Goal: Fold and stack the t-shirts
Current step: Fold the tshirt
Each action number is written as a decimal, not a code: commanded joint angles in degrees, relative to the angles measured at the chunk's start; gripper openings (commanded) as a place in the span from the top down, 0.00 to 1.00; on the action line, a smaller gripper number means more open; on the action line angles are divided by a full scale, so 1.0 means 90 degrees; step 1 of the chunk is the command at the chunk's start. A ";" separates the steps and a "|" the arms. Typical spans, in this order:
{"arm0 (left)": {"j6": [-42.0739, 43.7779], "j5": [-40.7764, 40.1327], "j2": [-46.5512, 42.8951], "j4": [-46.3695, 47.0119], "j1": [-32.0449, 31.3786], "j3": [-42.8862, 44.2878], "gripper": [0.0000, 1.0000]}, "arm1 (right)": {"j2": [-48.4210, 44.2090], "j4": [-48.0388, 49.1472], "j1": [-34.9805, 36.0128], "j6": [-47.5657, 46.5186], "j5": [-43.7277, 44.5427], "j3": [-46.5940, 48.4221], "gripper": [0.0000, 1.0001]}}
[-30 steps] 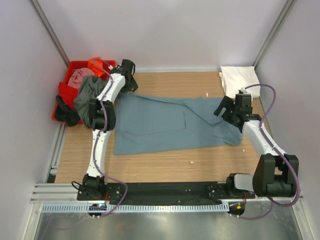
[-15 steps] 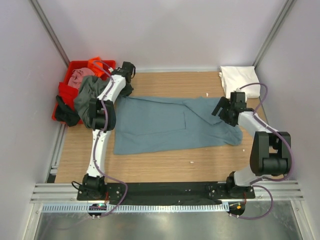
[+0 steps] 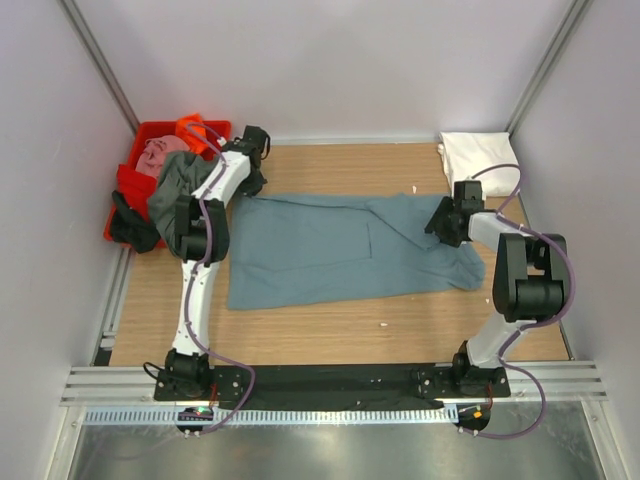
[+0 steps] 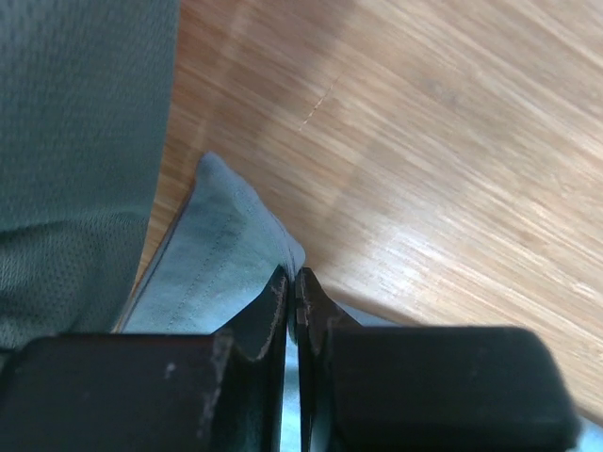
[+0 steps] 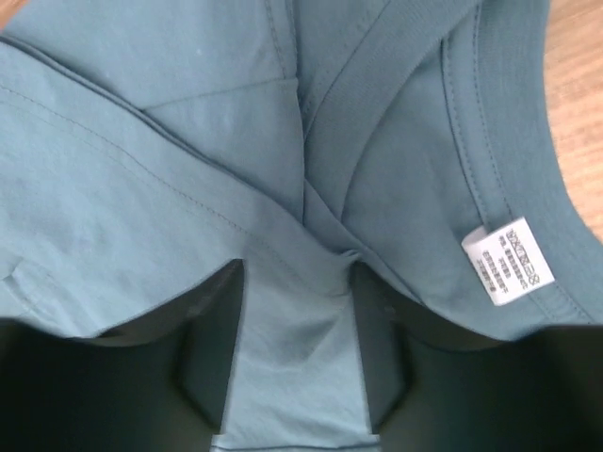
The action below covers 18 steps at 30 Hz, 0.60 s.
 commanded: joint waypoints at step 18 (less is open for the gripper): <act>0.0231 -0.0079 -0.0756 -0.0556 -0.0040 0.0009 1.00 | -0.0656 -0.0869 0.0029 -0.0517 0.0832 0.1309 0.99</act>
